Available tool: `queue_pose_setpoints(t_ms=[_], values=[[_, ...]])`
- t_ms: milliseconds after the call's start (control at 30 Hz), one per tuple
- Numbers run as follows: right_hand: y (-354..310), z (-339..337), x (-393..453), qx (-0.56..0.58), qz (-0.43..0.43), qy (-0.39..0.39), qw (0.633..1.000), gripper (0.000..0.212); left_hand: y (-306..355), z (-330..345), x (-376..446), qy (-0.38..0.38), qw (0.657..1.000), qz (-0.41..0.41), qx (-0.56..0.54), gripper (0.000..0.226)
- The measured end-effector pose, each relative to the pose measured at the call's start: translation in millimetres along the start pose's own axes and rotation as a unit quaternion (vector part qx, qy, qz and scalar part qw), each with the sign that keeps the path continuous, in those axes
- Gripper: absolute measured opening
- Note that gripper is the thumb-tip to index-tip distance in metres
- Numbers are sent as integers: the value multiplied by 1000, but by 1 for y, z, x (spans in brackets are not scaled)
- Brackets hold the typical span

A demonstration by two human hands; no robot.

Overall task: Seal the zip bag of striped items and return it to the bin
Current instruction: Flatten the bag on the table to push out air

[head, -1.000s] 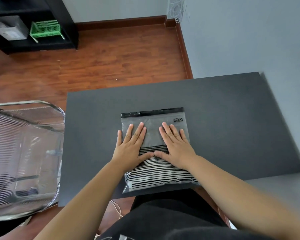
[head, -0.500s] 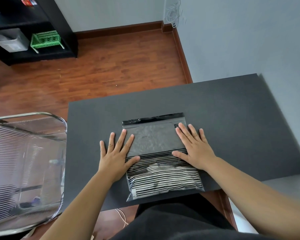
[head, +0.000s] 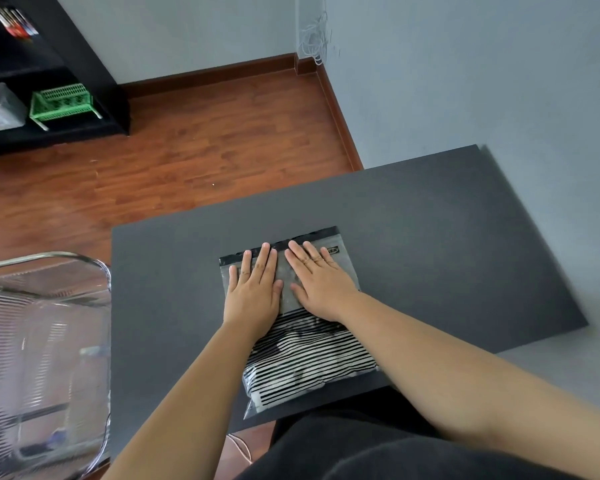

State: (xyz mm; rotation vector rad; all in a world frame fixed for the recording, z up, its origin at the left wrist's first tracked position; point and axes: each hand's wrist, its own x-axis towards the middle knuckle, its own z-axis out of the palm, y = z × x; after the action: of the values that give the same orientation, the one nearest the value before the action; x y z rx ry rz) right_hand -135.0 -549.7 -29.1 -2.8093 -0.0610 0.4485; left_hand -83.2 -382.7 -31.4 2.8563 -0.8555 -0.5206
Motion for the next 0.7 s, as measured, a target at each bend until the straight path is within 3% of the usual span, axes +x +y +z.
queue_pose_setpoints(t_ms=[700], values=[[3,11,2,-4,3,57,998,63,-2,9,1,20,1000,-14,-14,58]])
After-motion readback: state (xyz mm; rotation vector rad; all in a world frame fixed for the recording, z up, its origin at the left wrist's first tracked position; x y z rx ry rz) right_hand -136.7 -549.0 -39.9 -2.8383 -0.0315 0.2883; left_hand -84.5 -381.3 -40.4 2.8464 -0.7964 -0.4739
